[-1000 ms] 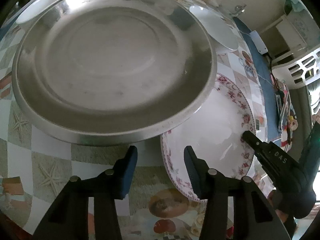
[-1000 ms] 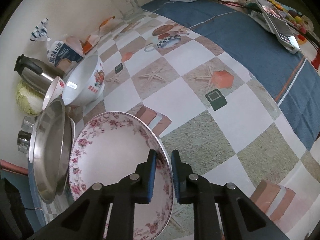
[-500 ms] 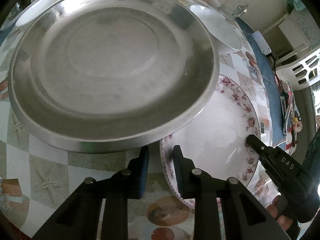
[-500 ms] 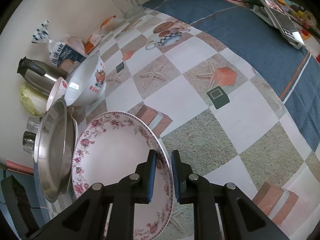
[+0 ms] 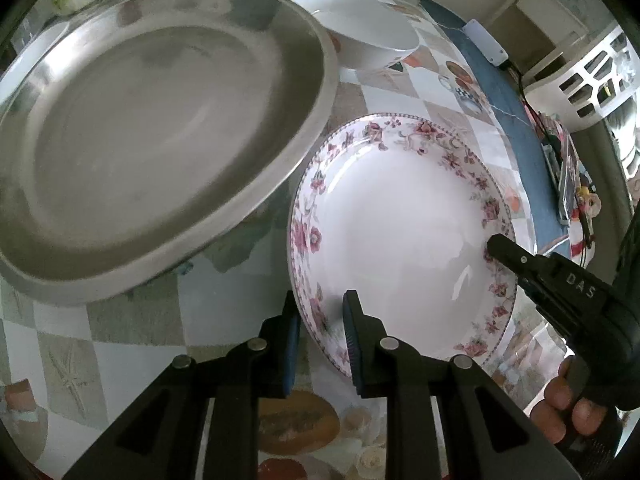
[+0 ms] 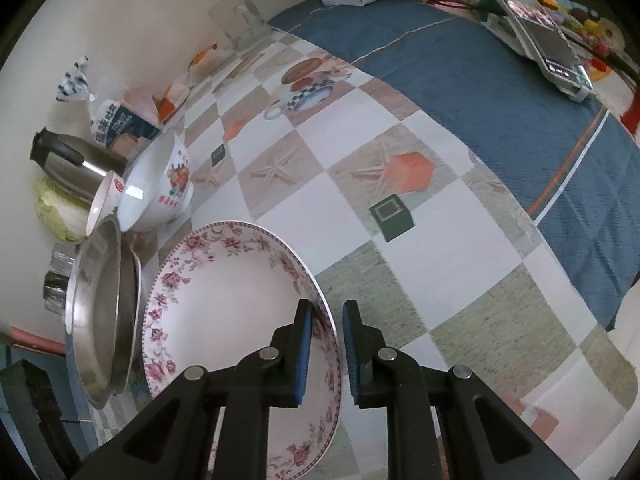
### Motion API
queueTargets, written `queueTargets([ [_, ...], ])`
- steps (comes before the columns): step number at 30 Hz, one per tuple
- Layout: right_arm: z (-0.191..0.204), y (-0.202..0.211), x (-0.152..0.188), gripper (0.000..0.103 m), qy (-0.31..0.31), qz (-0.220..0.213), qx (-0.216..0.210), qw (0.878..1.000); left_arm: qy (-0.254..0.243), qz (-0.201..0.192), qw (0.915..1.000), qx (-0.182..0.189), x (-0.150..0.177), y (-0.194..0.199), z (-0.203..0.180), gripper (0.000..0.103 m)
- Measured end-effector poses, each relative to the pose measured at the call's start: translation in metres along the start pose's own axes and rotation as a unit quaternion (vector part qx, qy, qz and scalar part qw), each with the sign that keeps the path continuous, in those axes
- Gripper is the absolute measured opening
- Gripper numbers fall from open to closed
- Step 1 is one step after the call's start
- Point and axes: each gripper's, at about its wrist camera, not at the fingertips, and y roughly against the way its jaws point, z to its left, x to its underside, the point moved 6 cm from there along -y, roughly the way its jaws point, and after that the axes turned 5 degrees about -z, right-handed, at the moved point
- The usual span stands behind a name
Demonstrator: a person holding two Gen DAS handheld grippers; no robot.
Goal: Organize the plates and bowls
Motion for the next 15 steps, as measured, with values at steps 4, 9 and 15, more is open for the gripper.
queueTargets([
  [4,-0.004,-0.002,-0.002,0.017,0.007,0.002,-0.03,1.0,-0.009,-0.006,0.9999,-0.009,-0.006,-0.001,-0.001,0.022],
  [9,-0.006,-0.007,-0.003,0.017,0.02,-0.001,-0.069,0.997,-0.011,-0.008,0.9998,-0.014,-0.007,-0.001,0.0,0.022],
  [15,-0.008,-0.011,-0.005,0.015,0.012,0.0,-0.103,0.995,-0.001,-0.016,0.9997,-0.016,-0.013,-0.004,0.003,0.022],
])
